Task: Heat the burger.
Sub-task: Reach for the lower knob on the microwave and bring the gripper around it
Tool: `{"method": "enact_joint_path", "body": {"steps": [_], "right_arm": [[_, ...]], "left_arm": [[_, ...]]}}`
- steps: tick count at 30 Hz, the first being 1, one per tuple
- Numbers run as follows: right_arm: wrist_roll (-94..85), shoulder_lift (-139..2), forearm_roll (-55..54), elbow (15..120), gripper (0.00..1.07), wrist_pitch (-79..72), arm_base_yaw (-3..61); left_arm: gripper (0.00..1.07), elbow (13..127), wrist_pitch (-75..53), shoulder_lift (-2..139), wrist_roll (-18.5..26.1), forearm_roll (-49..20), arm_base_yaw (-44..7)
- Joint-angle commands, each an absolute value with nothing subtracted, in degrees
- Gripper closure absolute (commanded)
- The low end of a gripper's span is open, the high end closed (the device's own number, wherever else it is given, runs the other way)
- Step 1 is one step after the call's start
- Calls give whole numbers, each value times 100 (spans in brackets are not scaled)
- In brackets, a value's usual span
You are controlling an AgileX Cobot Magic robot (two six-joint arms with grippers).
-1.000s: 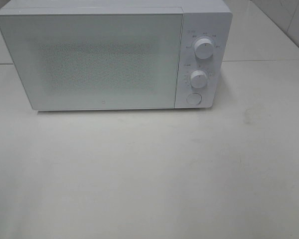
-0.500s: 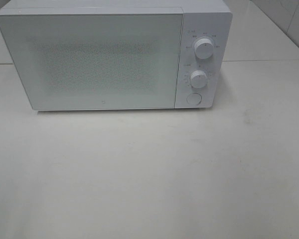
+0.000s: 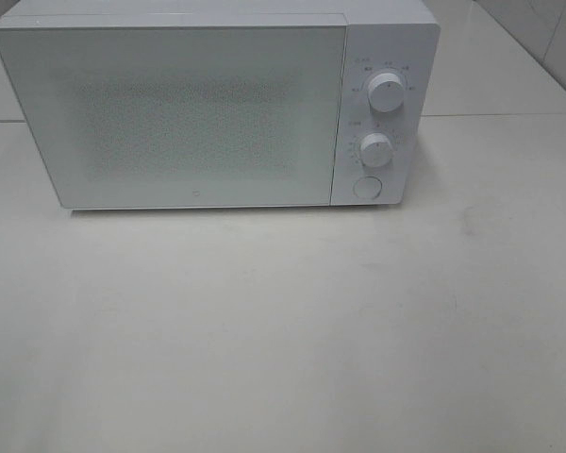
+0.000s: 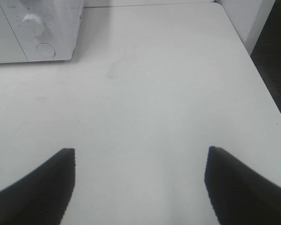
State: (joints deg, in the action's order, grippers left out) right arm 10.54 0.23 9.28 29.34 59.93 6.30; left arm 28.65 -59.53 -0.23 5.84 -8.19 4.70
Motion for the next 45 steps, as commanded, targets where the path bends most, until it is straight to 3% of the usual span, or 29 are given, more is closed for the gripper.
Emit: {"method": "enact_joint_path", "body": {"steps": [1, 8, 13, 35, 45], "right_arm": [[1071, 149, 957, 2928, 32, 5970, 607], [1071, 149, 957, 2928, 32, 5970, 607], [1071, 143, 957, 2928, 32, 5970, 607], [1089, 23, 974, 3060, 33, 5781, 625], [1089, -1255, 985, 3146, 33, 4595, 625]], "left_arm": [[9, 2842, -5947, -172, 544, -871, 481], [9, 2842, -5947, -172, 498, -699, 481], [9, 2836, -5947, -172, 183, -464, 481], [9, 2836, -5947, -172, 218, -498, 481], [9, 2836, -5947, -172, 218, -498, 481]]}}
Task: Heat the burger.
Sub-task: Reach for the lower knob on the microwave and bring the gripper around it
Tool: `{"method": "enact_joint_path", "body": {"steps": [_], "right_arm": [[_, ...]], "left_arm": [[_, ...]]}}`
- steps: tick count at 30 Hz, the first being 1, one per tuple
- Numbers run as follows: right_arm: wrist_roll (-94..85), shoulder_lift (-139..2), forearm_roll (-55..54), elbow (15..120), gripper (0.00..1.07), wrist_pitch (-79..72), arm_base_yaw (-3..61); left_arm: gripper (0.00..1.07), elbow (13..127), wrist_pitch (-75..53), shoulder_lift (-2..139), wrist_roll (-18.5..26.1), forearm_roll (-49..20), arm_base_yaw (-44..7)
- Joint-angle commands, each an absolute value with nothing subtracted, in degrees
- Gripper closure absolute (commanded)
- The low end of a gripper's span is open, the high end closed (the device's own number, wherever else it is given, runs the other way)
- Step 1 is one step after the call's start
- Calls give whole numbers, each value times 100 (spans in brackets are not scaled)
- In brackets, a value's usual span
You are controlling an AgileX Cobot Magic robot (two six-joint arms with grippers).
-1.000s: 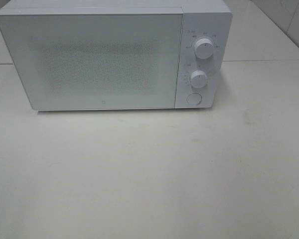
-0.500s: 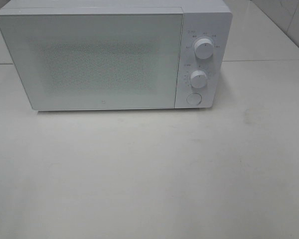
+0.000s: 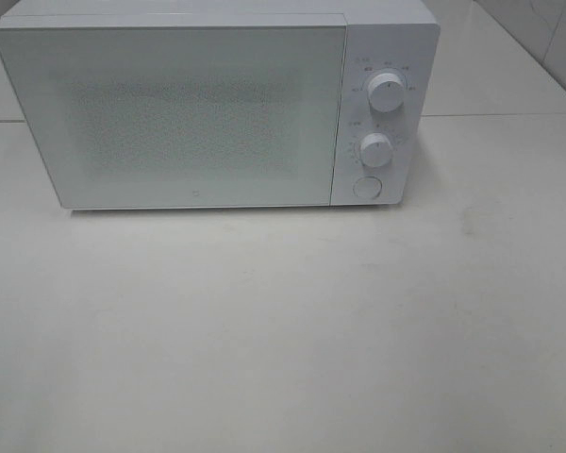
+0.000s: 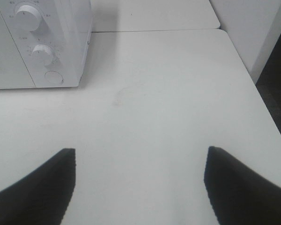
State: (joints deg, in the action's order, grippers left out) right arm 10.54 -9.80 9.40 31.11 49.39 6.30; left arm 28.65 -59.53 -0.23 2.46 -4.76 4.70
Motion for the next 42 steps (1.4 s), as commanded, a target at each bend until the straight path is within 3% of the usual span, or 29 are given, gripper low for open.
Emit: {"method": "enact_joint_path", "body": {"steps": [1, 42], "right_arm": [[1089, -1392, 985, 3146, 33, 4526, 625], [1255, -5518, 991, 3146, 33, 52, 625]], "left_arm": [[9, 2836, -5947, -172, 218, -498, 481], [9, 2836, -5947, -172, 218, -498, 481]]}}
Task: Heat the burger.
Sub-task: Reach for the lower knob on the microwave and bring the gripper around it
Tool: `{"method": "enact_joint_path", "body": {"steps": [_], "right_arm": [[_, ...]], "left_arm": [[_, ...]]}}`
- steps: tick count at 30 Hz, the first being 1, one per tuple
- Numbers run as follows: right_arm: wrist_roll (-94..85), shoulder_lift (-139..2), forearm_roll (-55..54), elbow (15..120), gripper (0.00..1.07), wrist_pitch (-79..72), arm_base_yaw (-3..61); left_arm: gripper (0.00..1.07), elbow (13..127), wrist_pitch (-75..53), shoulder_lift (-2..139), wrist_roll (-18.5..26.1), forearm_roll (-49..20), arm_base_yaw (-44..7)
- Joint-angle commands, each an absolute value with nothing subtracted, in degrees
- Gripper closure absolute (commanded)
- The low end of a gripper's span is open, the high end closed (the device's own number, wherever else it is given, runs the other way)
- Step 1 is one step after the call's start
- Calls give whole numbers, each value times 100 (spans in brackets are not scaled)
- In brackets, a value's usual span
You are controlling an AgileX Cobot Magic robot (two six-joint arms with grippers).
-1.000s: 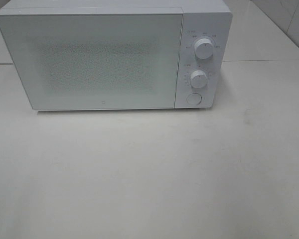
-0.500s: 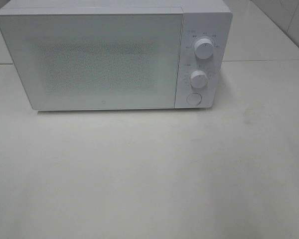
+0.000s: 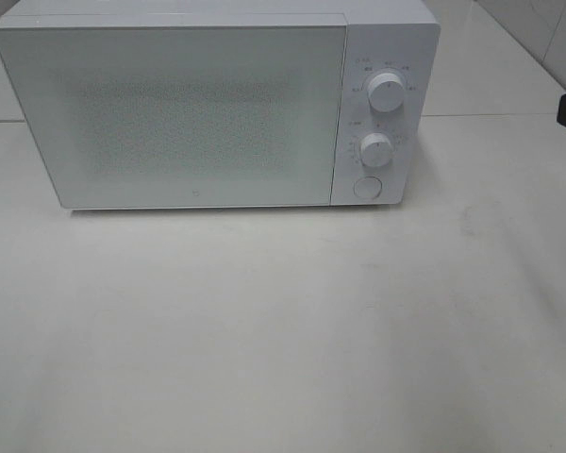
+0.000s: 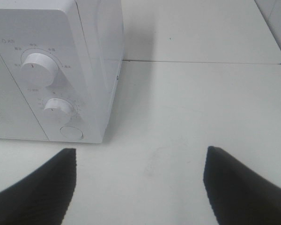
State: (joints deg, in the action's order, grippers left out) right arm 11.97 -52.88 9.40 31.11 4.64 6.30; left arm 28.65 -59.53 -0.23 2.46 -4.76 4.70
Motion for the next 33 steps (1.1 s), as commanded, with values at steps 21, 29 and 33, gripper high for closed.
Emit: {"method": "enact_joint_path", "body": {"steps": [21, 29, 33], "right_arm": [[-808, -7139, -1369, 1644, 33, -4366, 1684], [-1971, -7821, -3025, 1621, 33, -5202, 2859], [-2137, -8285, -3770, 1621, 33, -6022, 3484]], "left_arm": [[9, 2836, -5947, -172, 218, -498, 481], [9, 2836, -5947, -172, 218, -498, 481], [9, 2836, -5947, -172, 218, -498, 481]]}}
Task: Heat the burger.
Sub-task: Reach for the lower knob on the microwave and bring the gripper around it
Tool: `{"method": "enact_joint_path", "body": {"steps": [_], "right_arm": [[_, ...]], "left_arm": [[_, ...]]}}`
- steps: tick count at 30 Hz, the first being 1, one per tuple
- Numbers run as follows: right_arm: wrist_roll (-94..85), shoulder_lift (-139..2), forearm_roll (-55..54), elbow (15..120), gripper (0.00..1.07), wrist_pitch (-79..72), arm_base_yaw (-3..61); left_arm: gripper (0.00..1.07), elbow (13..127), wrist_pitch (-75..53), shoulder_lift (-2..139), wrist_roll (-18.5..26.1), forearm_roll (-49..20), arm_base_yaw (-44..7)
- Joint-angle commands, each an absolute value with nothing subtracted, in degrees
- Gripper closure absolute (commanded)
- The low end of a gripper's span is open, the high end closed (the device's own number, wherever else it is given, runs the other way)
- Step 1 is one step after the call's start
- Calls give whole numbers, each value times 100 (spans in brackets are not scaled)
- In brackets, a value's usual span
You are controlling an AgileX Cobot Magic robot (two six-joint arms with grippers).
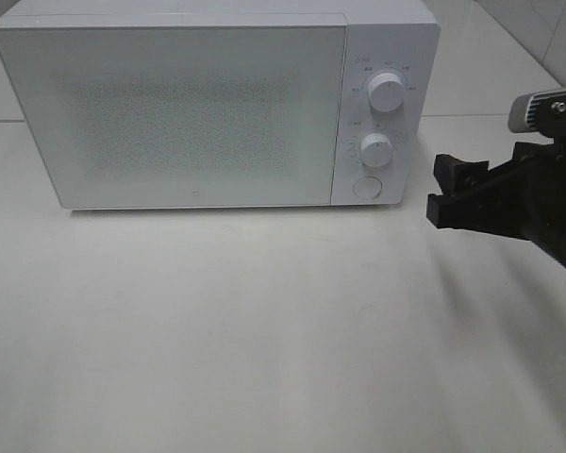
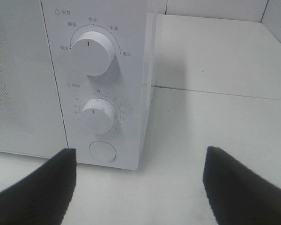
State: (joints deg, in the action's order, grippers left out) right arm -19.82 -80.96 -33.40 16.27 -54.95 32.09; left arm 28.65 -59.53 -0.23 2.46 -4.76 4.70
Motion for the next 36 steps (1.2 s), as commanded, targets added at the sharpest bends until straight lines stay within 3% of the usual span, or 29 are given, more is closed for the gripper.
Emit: {"method": "enact_joint_path", "body": {"steps": [1, 11, 19, 36], "right_arm": [[-2137, -8382, -3908, 1621, 33, -6182, 3598], [-2126, -9041, -4314, 1639, 33, -7145, 4303], [-2108, -9419, -5306, 1965, 33, -7460, 4905], [-1982, -9746, -5231, 2384, 33, -7752, 4824]], "left_arm": [[9, 2836, -5947, -172, 218, -498, 481], [9, 2836, -5947, -172, 218, -498, 481], [9, 2836, -5947, -172, 218, -498, 481], [9, 2836, -5947, -172, 218, -498, 481]]}}
